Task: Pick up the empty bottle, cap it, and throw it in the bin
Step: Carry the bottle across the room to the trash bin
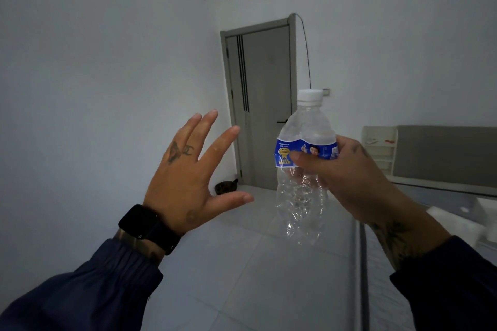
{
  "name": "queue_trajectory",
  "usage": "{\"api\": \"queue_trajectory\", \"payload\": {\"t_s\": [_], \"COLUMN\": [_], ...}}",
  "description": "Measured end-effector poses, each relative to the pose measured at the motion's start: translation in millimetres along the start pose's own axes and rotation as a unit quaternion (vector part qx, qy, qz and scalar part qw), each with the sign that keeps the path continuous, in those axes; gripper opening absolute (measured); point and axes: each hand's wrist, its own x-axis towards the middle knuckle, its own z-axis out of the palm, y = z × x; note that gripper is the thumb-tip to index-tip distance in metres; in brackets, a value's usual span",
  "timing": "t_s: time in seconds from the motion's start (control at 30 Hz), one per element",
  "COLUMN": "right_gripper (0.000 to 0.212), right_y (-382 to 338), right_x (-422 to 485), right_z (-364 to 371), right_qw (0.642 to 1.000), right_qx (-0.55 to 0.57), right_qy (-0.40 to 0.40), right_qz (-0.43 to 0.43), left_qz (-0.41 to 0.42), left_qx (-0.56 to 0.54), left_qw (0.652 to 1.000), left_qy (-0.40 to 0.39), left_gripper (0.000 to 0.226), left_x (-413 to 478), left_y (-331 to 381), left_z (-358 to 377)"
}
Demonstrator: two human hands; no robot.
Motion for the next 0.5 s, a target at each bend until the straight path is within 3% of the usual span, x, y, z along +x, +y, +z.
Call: {"api": "queue_trajectory", "payload": {"t_s": [0.23, 0.5], "right_gripper": [0.035, 0.054], "right_y": [30.3, 53.5], "right_x": [92.4, 179.6], "right_z": [7.8, 5.9], "right_qw": [1.0, 0.999], "right_qx": [-0.009, -0.033], "right_qy": [0.007, 0.012], "right_qz": [-0.01, -0.019], "left_qz": [0.005, 0.003], "left_qx": [-0.009, -0.049], "left_qw": [1.0, 0.999], "left_qy": [0.01, 0.007], "left_gripper": [0.099, 0.098], "left_x": [60.3, 112.9], "left_y": [-65.0, -124.0], "left_z": [62.7, 138.6]}}
